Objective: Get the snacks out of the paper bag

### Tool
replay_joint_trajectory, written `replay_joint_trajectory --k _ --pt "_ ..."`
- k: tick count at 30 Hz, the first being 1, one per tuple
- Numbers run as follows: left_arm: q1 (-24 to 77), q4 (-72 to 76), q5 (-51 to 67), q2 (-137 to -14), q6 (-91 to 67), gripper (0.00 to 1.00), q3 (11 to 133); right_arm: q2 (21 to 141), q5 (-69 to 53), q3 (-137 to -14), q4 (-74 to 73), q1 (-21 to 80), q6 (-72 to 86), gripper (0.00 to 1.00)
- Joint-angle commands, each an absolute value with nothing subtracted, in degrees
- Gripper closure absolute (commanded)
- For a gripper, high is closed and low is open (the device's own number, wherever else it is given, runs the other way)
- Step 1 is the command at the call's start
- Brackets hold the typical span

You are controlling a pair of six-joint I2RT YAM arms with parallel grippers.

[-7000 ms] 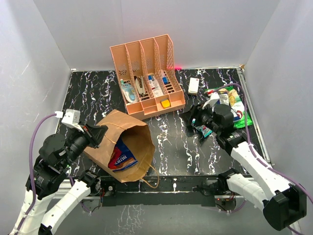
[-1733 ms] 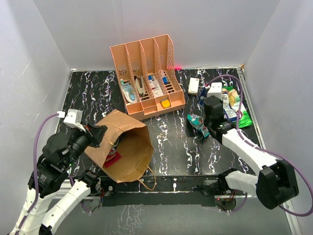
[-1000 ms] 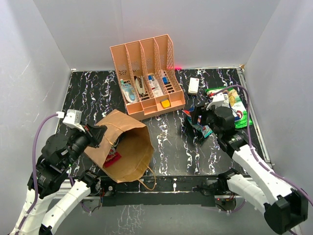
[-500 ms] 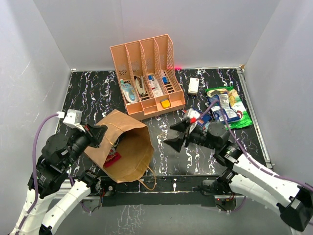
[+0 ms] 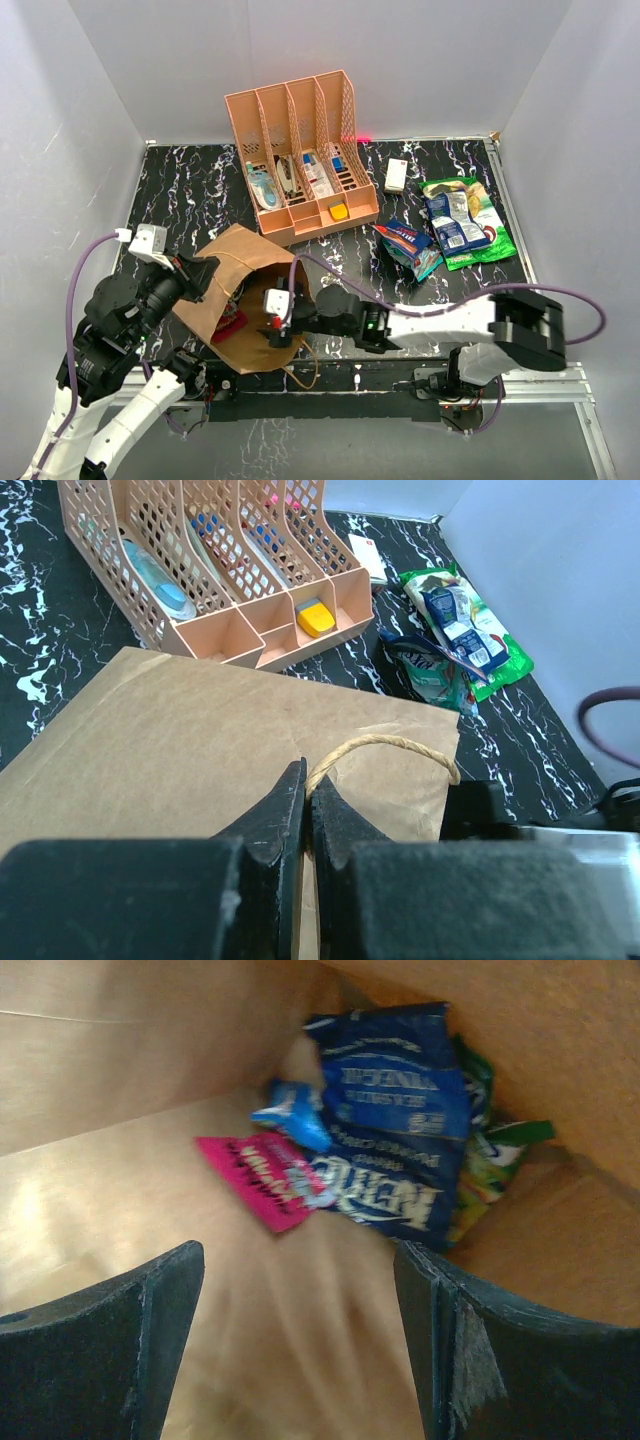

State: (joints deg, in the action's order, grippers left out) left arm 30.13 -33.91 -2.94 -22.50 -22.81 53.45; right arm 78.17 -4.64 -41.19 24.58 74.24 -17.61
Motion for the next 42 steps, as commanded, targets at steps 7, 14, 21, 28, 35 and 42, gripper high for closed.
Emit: replay_joint_trajectory --k 7,14,21,28,35,42 --pt "30.3 -33.7 -3.4 -21.1 -22.8 1.00 54.7 93.6 8.2 -48.2 46.7 74.4 -28.6 0.27" --pt "30.3 -33.6 -3.1 -21.1 -22.3 1.00 55.3 104.9 11.7 -53.0 52.0 74.0 -31.2 0.26" --pt "30.3 -32.8 -2.3 -21.1 -22.7 1.00 56.4 113.4 7.8 -58.4 53.8 72.0 -31.1 0.19" --pt "30.3 -29.8 -1.6 -21.7 -22.4 1.00 57.4 117.2 4.2 -61.1 50.8 70.3 -30.5 0.16" --pt "30.3 -29.3 -3.9 -22.8 -20.0 1.00 59.9 112.6 -2.6 -56.4 49.1 70.4 -40.8 0.15" --pt "30.3 -29.8 -4.7 -21.9 -19.4 1.00 59.7 106.1 -7.5 -52.8 42.8 70.5 -52.2 0.14"
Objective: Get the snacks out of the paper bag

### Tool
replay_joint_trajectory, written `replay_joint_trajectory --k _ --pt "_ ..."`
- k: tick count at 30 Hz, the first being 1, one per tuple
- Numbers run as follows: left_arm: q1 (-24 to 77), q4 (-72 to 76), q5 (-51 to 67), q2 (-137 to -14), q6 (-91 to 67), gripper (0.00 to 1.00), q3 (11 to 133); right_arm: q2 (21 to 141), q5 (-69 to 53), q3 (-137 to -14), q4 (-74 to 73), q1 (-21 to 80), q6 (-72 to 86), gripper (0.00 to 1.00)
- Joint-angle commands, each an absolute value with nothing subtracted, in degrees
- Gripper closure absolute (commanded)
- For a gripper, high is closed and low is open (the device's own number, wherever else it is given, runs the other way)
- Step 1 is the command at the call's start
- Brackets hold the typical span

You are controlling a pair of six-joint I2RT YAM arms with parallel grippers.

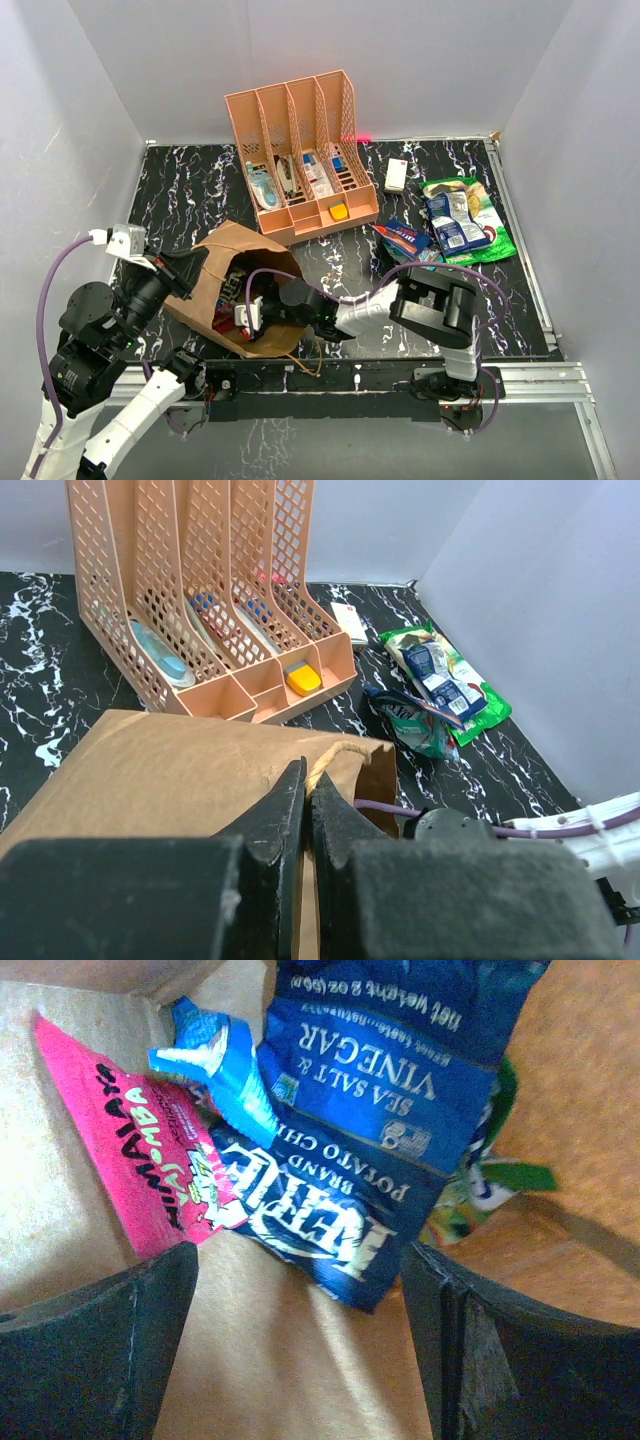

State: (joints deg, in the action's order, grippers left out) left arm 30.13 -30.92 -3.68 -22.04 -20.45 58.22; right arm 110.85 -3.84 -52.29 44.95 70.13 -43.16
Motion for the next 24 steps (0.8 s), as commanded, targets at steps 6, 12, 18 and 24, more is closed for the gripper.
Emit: replay_joint_trajectory --k 6,12,18,24 --pt "30.3 -30.4 -1.7 -21.5 -19.6 1.00 59.4 110.8 -7.5 -62.3 29.3 70.5 -59.7 0.12" --pt "30.3 -29.9 1.8 -21.7 -18.8 1.00 60.0 117.4 -7.7 -72.2 27.4 70.5 -61.9 0.02" --pt "30.3 -28.8 8.0 -23.2 -18.5 1.00 59.9 124.9 -9.5 -79.8 24.5 69.9 -64.1 0.01" --pt "30.3 -28.6 11.7 -23.8 -18.7 1.00 60.5 133.0 -7.9 -86.7 25.7 68.2 -60.1 0.05"
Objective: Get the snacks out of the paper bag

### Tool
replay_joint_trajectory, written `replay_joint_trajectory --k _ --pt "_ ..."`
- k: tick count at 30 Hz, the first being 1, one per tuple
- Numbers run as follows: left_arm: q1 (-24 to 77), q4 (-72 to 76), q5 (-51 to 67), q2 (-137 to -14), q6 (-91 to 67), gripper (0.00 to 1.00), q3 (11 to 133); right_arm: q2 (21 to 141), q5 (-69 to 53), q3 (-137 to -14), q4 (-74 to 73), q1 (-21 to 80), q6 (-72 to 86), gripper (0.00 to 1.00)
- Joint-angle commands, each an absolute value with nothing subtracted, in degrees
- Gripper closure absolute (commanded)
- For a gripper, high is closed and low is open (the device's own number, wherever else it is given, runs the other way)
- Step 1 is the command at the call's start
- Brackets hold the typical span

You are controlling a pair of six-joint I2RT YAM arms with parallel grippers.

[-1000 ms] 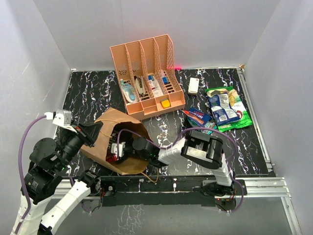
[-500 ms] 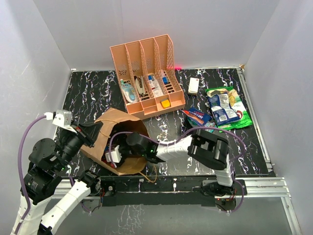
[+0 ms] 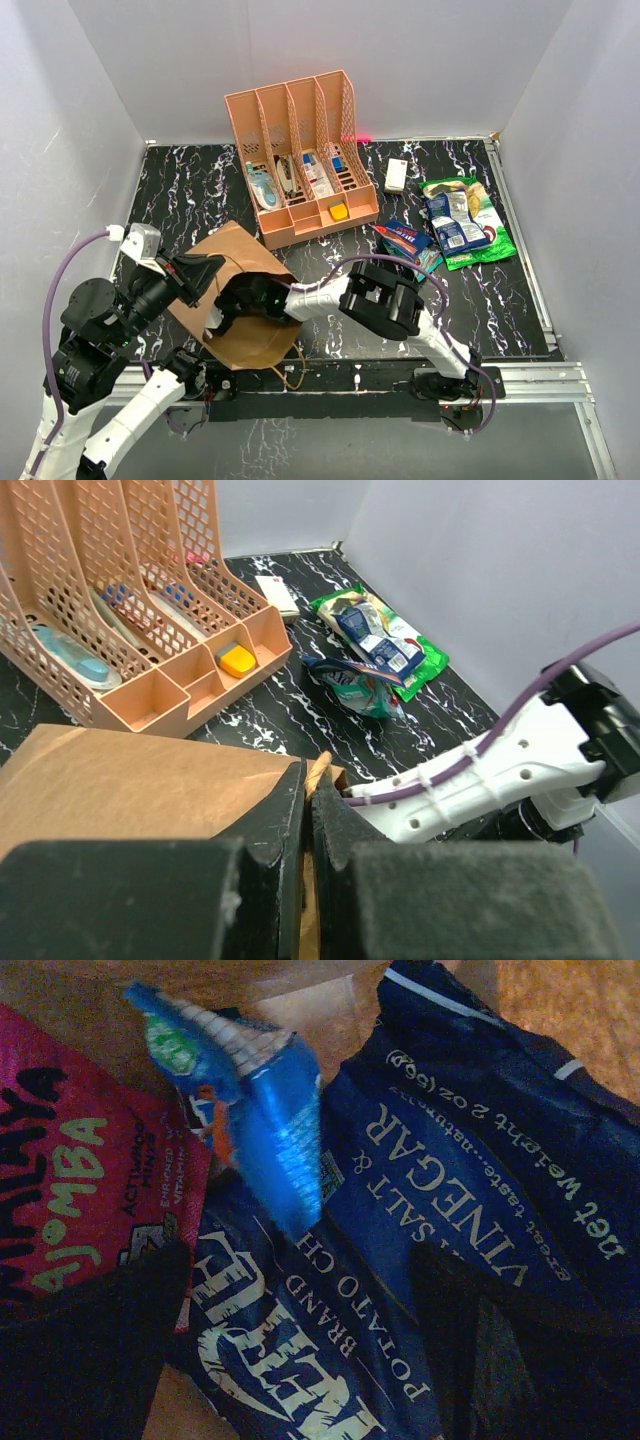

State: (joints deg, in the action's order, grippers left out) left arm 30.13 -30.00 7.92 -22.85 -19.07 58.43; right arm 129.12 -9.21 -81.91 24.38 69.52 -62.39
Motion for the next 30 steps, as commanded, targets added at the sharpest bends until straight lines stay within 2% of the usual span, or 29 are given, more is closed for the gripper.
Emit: replay_joint_trajectory --k 1,3,6,10,13,16,17,24,30 --pt "30.3 -28.8 11.8 -23.8 -18.7 1.00 60.6 133.9 -7.1 -87.5 26.2 67.9 -59.9 0.08" --pt "30.2 -29.1 11.7 -23.5 -18.7 1.00 60.7 135.3 -5.3 -89.0 27.4 67.4 -58.6 0.17" --pt "30.3 -29.8 10.9 -23.1 -18.8 1.00 60.8 136.4 -1.2 -90.7 30.4 66.6 -56.1 0.42" --pt "30.3 -31.2 8.9 -22.3 -18.9 1.00 60.8 135.5 2.9 -90.8 33.8 65.8 -54.7 0.61" --pt "30.3 -32.5 6.2 -21.2 -19.1 1.00 60.2 133.2 3.5 -89.2 35.0 65.6 -54.1 0.72" --pt "30.2 -33.8 2.7 -19.7 -19.4 1.00 59.2 131.1 4.6 -87.4 36.3 65.5 -53.3 0.89" --pt "30.3 -34.5 1.3 -19.1 -19.5 1.00 58.8 130.3 4.9 -86.4 37.1 65.6 -52.8 0.92" --pt "30.3 -39.5 -6.4 -15.6 -19.9 1.00 58.1 123.0 6.2 -79.1 43.6 65.6 -49.5 0.92" --pt "30.3 -42.5 -7.3 -13.2 -21.5 1.00 56.0 118.5 3.4 -74.6 43.7 65.9 -48.2 0.92"
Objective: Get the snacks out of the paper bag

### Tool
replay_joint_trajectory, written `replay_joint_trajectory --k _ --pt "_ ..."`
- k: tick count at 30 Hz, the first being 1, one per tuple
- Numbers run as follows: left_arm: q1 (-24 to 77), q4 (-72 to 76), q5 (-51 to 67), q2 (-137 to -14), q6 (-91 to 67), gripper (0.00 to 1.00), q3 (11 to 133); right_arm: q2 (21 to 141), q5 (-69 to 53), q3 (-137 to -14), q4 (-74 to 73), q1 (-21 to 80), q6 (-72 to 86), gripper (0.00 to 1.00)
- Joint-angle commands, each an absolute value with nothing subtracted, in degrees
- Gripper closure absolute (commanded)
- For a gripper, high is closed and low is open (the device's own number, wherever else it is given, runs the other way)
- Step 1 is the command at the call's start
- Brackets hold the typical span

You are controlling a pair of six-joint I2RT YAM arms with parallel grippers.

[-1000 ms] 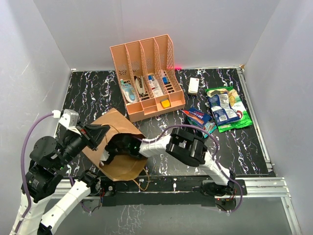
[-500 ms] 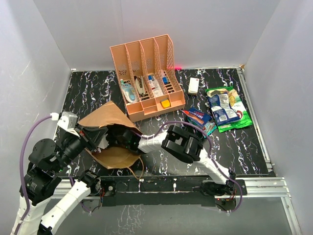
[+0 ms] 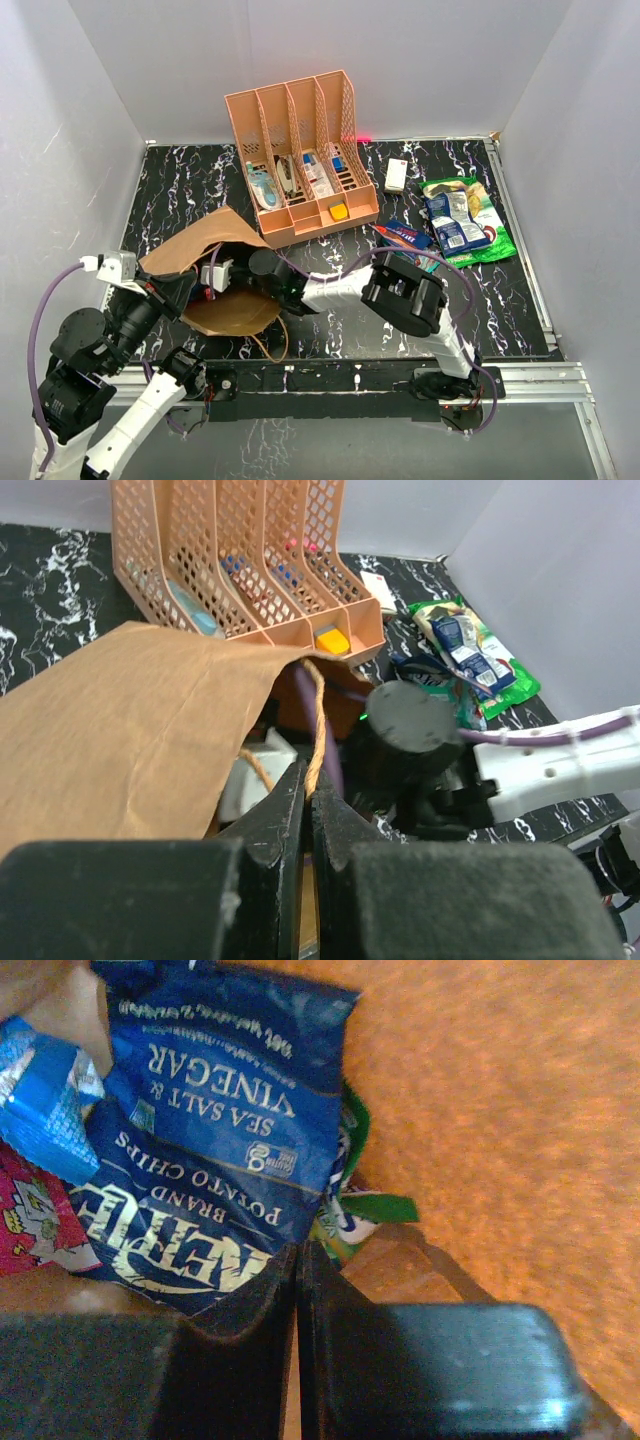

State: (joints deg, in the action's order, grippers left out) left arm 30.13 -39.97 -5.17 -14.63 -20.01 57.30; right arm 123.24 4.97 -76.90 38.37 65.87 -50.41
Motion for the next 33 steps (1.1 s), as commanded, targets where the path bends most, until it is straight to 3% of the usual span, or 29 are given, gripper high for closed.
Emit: replay_joint_trajectory --k 1,8,12,14,15,18,26,33 --pt "30.3 -42.4 -6.9 -12.7 -22.1 1.00 55.6 118.0 2.6 -73.4 43.6 66.1 -48.2 0.92" --pt "30.2 -40.2 -2.0 -12.1 -24.4 1.00 55.0 119.6 -2.0 -73.5 42.5 66.5 -43.8 0.91" --pt "30.3 -38.9 0.7 -13.5 -23.8 1.00 55.9 123.2 -0.5 -77.5 40.6 66.9 -43.2 0.84" --pt "30.3 -38.5 1.9 -14.3 -23.3 1.00 56.5 125.1 1.3 -80.4 38.4 66.9 -42.1 0.73" --pt "30.3 -38.2 2.4 -14.7 -23.1 1.00 56.7 126.0 2.6 -81.2 38.1 67.0 -41.4 0.61" --pt "30.3 -37.1 4.2 -15.4 -22.7 1.00 56.9 128.5 5.1 -83.2 37.3 67.0 -39.2 0.39" --pt "30.3 -36.4 6.7 -16.2 -21.8 1.00 56.7 132.1 4.6 -85.2 36.1 66.5 -36.4 0.03" --pt "30.3 -35.8 7.9 -16.2 -21.5 1.00 56.4 135.2 4.7 -88.6 33.2 65.5 -28.2 0.02"
